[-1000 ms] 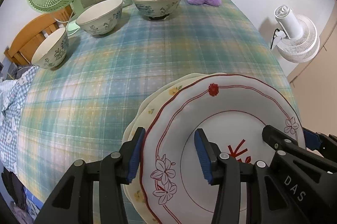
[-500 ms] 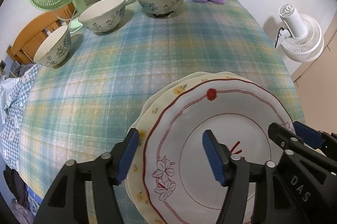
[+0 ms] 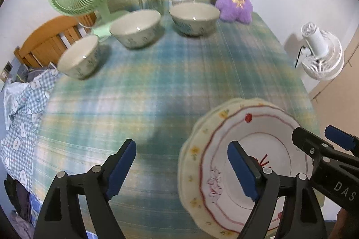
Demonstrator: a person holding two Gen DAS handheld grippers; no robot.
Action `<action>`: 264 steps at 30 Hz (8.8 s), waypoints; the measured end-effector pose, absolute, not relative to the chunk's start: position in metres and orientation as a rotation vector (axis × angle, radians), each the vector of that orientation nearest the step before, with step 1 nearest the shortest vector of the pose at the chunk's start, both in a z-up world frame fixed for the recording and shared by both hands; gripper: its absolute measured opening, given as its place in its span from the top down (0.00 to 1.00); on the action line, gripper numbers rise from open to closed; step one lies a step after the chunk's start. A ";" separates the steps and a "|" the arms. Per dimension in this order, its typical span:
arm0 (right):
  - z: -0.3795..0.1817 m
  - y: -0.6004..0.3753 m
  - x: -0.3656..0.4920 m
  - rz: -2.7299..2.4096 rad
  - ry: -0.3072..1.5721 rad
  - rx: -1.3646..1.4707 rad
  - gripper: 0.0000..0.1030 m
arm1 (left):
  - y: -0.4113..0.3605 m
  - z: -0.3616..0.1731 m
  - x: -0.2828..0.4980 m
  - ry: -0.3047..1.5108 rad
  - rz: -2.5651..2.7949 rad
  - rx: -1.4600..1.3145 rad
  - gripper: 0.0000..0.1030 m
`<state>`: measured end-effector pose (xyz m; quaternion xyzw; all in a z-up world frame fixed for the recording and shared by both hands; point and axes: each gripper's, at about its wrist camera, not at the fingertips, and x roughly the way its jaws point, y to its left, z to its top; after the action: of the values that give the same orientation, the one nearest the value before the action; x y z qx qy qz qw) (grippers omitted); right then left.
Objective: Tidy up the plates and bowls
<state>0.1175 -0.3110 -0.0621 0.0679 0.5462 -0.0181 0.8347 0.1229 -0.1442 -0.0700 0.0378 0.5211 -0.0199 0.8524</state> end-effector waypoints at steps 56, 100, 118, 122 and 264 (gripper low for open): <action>-0.069 0.014 0.330 -0.056 1.088 0.130 0.49 | 0.133 -0.087 0.333 1.037 -0.061 0.115 0.50; -0.078 0.023 0.314 -0.083 1.124 0.088 0.85 | 0.120 -0.094 0.320 1.091 -0.083 0.142 0.85; -0.046 -0.026 0.215 -0.112 1.081 0.100 0.85 | 0.071 -0.061 0.229 1.067 -0.116 0.134 0.85; -0.049 -0.041 0.191 -0.098 1.088 0.084 0.85 | 0.057 -0.066 0.202 1.081 -0.104 0.111 0.85; -0.075 -0.093 0.356 -0.117 1.108 0.084 0.83 | 0.010 -0.076 0.358 1.063 -0.097 0.148 0.84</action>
<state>0.3565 -0.0932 -0.0755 0.0400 0.5255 -0.0557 0.8481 0.3578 0.0103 -0.0765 0.0702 0.5063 -0.0464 0.8582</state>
